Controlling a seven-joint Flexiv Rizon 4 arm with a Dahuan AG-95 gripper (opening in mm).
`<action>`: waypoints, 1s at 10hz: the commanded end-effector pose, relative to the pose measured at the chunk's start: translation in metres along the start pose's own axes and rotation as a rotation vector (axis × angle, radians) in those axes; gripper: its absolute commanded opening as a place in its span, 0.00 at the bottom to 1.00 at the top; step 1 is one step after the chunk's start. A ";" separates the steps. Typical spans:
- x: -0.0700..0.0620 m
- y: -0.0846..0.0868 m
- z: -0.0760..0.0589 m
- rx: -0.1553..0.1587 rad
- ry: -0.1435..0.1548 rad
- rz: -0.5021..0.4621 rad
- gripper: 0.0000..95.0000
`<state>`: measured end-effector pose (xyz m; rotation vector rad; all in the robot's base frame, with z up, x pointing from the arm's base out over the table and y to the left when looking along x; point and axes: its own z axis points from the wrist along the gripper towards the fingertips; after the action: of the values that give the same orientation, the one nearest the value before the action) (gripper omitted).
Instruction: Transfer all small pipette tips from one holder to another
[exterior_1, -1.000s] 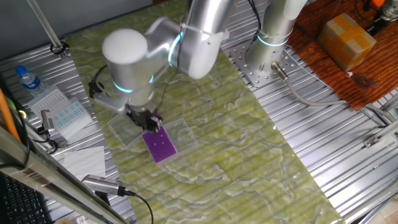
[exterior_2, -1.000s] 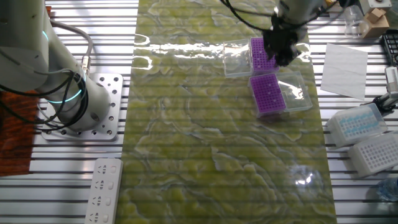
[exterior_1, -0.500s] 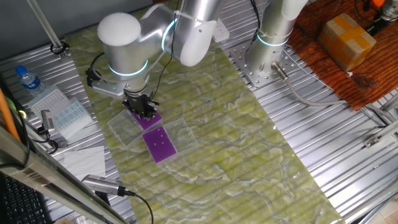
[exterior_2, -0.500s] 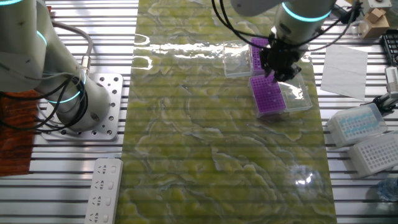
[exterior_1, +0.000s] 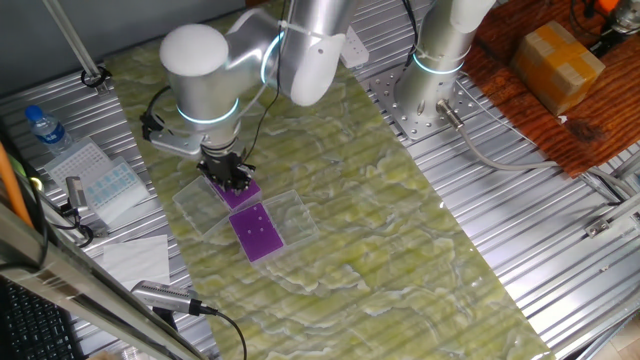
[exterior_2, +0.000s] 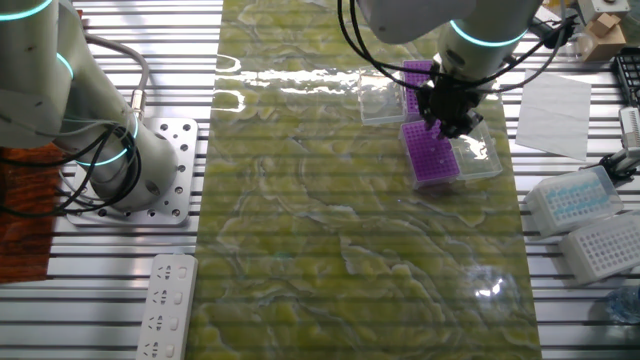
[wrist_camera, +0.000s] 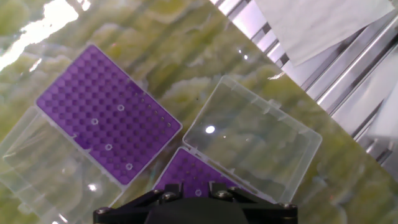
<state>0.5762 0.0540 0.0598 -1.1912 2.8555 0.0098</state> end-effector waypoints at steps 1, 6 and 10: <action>0.001 0.000 0.003 0.004 -0.001 -0.002 0.20; 0.002 -0.001 0.006 0.006 -0.004 -0.010 0.00; 0.003 -0.002 0.008 0.004 -0.011 -0.013 0.00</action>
<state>0.5754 0.0511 0.0537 -1.1962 2.8403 0.0137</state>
